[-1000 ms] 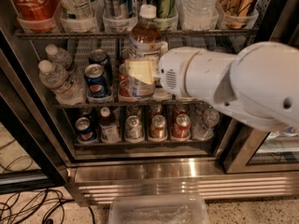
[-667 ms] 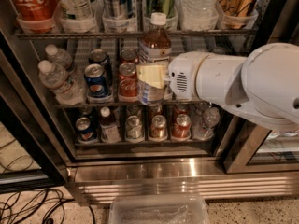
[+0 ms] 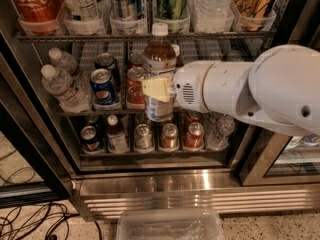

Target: Pick blue plastic bottle from middle shelf of fridge

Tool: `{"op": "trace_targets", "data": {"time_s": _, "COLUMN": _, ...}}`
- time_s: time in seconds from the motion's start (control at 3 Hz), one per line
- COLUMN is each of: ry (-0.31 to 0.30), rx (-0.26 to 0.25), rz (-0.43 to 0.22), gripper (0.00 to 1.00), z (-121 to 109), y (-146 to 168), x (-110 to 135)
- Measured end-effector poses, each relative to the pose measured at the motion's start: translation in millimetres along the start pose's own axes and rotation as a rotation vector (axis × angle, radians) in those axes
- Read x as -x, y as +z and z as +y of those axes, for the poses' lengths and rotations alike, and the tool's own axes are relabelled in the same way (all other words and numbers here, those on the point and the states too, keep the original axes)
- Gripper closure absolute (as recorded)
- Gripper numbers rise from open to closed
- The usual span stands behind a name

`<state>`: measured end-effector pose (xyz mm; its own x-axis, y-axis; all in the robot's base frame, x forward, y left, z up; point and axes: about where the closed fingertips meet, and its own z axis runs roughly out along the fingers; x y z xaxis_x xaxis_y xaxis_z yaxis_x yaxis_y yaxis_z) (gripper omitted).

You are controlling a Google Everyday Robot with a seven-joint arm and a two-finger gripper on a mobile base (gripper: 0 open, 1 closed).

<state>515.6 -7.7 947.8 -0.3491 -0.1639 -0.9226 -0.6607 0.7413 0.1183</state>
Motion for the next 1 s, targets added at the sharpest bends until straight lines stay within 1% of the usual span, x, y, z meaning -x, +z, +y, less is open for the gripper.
{"op": "trace_targets", "data": {"time_s": 0.33, "ry": 0.009, "rx": 0.054, "rz": 0.116, "gripper": 1.00, "z": 24, "y": 0, "x": -37}}
{"op": "trace_targets", "data": {"time_s": 0.67, "ry": 0.034, "rx": 0.119, "rz": 0.232, "gripper": 1.00, "z": 57, "y": -12, "x": -85}}
{"op": "trace_targets", "data": {"time_s": 1.0, "ry": 0.053, "rx": 0.152, "rz": 0.259, "gripper": 1.00, "z": 84, "y": -22, "x": -111}}
